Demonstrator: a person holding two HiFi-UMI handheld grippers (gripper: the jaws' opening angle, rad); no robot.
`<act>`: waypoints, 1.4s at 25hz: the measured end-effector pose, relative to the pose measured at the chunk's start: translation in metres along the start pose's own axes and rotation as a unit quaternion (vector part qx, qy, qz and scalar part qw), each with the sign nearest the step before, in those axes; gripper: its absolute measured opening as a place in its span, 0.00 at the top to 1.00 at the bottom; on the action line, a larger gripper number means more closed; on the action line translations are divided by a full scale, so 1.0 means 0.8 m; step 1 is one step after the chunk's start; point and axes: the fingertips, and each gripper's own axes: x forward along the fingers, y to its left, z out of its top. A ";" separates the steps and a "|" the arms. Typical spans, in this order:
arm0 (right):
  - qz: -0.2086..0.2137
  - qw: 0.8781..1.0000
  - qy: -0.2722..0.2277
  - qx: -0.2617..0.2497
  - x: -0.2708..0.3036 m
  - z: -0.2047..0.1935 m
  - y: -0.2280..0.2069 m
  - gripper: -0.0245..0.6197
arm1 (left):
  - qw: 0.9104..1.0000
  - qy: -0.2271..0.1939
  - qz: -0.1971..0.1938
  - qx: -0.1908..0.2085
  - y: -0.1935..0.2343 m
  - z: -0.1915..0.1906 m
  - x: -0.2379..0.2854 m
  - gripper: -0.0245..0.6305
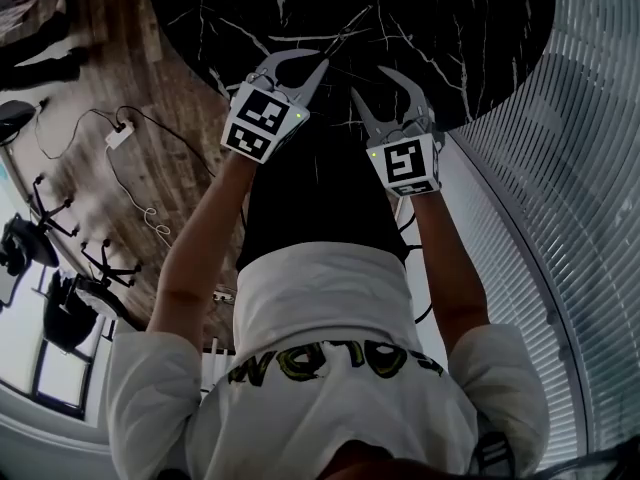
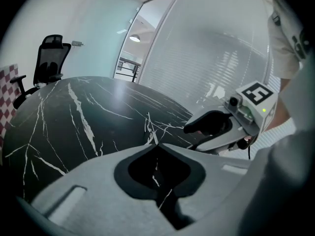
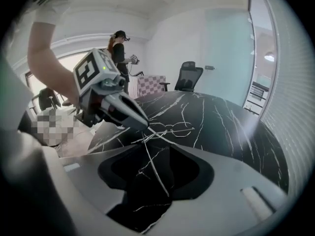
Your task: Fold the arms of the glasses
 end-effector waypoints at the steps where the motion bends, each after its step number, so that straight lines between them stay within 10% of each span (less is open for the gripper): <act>1: -0.006 1.000 0.009 -0.008 -0.001 -0.007 0.001 0.67 | 1.000 0.000 0.000 0.000 0.000 0.000 0.000 0.95; 35: -0.073 0.997 0.031 0.017 0.028 -0.007 -0.054 0.64 | 0.998 0.026 -0.056 0.012 -0.045 -0.006 -0.001 0.95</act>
